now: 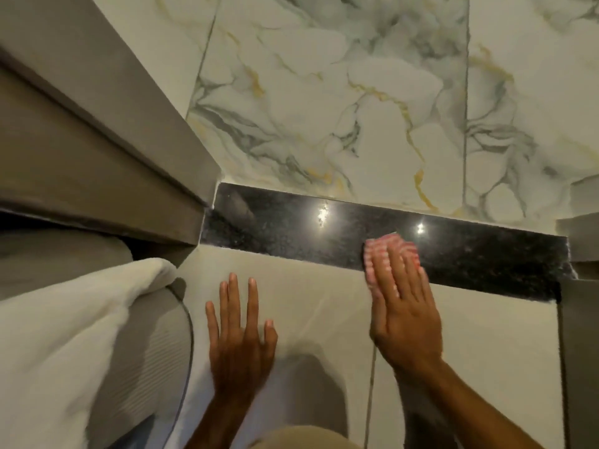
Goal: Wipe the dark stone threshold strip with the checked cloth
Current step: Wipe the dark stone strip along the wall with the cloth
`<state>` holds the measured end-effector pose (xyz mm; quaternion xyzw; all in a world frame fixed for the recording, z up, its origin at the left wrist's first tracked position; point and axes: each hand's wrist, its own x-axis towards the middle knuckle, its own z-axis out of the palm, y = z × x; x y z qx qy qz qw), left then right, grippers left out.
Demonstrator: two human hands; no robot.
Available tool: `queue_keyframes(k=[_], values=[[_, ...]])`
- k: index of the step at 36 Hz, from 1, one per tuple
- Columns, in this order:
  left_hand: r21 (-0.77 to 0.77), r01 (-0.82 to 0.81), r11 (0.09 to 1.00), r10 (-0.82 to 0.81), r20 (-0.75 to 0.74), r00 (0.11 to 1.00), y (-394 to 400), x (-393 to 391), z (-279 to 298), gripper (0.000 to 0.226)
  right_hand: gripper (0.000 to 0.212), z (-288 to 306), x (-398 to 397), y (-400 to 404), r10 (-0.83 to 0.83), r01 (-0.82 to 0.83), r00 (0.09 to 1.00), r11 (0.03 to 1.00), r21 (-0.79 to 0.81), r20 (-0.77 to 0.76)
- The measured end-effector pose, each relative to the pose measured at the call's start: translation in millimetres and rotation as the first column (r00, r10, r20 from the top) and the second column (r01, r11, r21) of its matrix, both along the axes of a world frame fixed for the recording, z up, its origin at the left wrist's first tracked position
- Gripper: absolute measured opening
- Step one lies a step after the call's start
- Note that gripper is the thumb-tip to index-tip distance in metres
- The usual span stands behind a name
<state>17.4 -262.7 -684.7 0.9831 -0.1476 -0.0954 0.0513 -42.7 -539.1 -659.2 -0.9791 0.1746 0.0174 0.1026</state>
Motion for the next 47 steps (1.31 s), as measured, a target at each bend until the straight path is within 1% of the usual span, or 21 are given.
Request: queue_keyframes(k=[3,5,6,7,9,11,13,16,18,21,24,26,27,29,32,36,37,39,42,45,47], values=[[-0.035,-0.052,0.998,0.053,0.045,0.998,10,20,-4,0.072,0.066,3,44,2,-0.361,0.364,0.931,0.931,-0.043,0.050],[-0.042,-0.052,0.998,0.054,0.056,0.997,11,22,-8,0.074,0.064,2,84,15,-0.479,0.481,0.876,0.875,-0.050,0.050],[-0.046,-0.052,0.998,0.054,0.055,0.997,11,22,-10,0.075,0.065,0,104,25,-0.470,0.471,0.882,0.881,-0.039,0.035],[-0.043,-0.052,0.998,0.054,0.050,0.997,12,21,-12,0.077,0.065,-2,123,37,-0.393,0.393,0.919,0.919,-0.025,0.020],[-0.023,-0.036,0.999,0.037,0.046,0.998,12,19,-13,0.076,0.068,-8,146,61,-0.044,0.044,0.999,0.999,0.032,-0.006],[-0.014,-0.012,1.000,0.013,0.041,0.999,22,22,-7,0.074,0.069,-9,148,83,0.319,-0.319,0.948,0.944,0.079,0.013],[-0.021,-0.003,1.000,0.004,0.034,0.999,25,21,-7,0.072,0.068,-14,123,82,0.429,-0.428,0.903,0.900,0.077,0.009],[-0.027,-0.024,0.999,0.025,0.047,0.999,27,20,-2,0.069,0.066,-14,66,68,0.432,-0.429,0.901,0.901,0.070,-0.043],[0.001,-0.018,1.000,0.018,0.067,0.998,25,22,1,0.068,0.065,-8,47,55,0.387,-0.383,0.920,0.921,0.068,-0.065],[0.011,-0.037,0.999,0.036,0.093,0.995,22,27,2,0.070,0.066,7,73,51,0.105,-0.103,0.994,0.993,0.063,-0.038],[0.020,-0.062,0.998,0.060,0.105,0.993,26,24,-1,0.072,0.066,17,129,77,-0.204,0.206,0.978,0.977,0.050,-0.048],[0.014,-0.090,0.996,0.088,0.112,0.990,24,23,-4,0.075,0.067,15,169,98,-0.235,0.243,0.968,0.966,0.087,-0.084],[0.003,-0.109,0.994,0.109,0.108,0.988,24,22,-5,0.077,0.068,12,185,110,-0.166,0.177,0.981,0.978,0.114,-0.101],[-0.042,-0.131,0.990,0.135,0.104,0.985,20,24,-4,0.080,0.069,9,204,134,0.104,-0.088,0.990,0.982,0.166,-0.090],[-0.077,-0.187,0.979,0.193,0.080,0.978,18,21,-5,0.082,0.069,-1,196,148,0.501,-0.484,0.864,0.854,0.190,-0.048],[-0.069,-0.203,0.977,0.208,0.078,0.975,21,20,-7,0.086,0.066,-4,140,107,0.700,-0.690,0.710,0.713,0.123,-0.078],[-0.055,-0.194,0.979,0.198,0.071,0.978,22,21,-6,0.087,0.066,-1,127,94,0.691,-0.682,0.719,0.722,0.118,-0.078],[-0.043,-0.177,0.983,0.179,0.059,0.982,22,22,-5,0.088,0.065,8,112,70,0.567,-0.558,0.822,0.821,0.124,-0.054],[-0.033,-0.173,0.984,0.175,0.082,0.981,20,23,-3,0.086,0.065,20,126,57,0.208,-0.205,0.978,0.973,0.110,-0.026],[-0.073,-0.155,0.985,0.163,0.118,0.980,21,24,-5,0.081,0.062,17,169,68,-0.070,0.070,0.998,0.996,0.062,0.007],[-0.066,-0.137,0.988,0.145,0.134,0.980,21,24,-7,0.080,0.063,12,196,88,-0.112,0.114,0.993,0.991,0.076,-0.020]])
